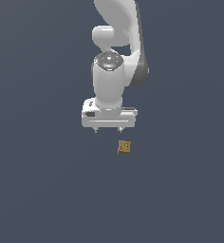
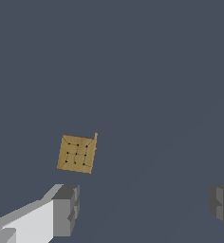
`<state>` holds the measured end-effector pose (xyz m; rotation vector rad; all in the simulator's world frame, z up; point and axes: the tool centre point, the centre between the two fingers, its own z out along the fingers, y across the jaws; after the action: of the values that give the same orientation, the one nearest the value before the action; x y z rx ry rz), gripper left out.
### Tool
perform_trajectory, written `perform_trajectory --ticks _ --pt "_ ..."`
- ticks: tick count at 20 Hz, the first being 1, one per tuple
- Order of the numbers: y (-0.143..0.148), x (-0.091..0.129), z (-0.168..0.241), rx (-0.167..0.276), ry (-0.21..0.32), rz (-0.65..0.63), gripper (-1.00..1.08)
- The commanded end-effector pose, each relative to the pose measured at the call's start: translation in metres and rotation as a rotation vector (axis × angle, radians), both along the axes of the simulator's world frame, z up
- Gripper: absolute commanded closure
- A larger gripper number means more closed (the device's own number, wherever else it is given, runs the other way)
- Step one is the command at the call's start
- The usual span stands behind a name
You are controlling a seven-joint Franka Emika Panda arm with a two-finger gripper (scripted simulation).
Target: Pick up the object and move it to a goal position.
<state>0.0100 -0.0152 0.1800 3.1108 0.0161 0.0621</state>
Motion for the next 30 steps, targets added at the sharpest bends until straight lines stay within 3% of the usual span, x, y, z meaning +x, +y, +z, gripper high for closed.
perform_trajectory --ticks 1,17,30 --pt "0.004 0.001 -0.007 0.002 0.003 -0.007 -0.92" --pt "0.07 0.0 -0.107 0.03 0.034 -0.131 -0.92" --pt "0.078 -0.002 -0.13 0.032 0.039 -0.143 -0.92"
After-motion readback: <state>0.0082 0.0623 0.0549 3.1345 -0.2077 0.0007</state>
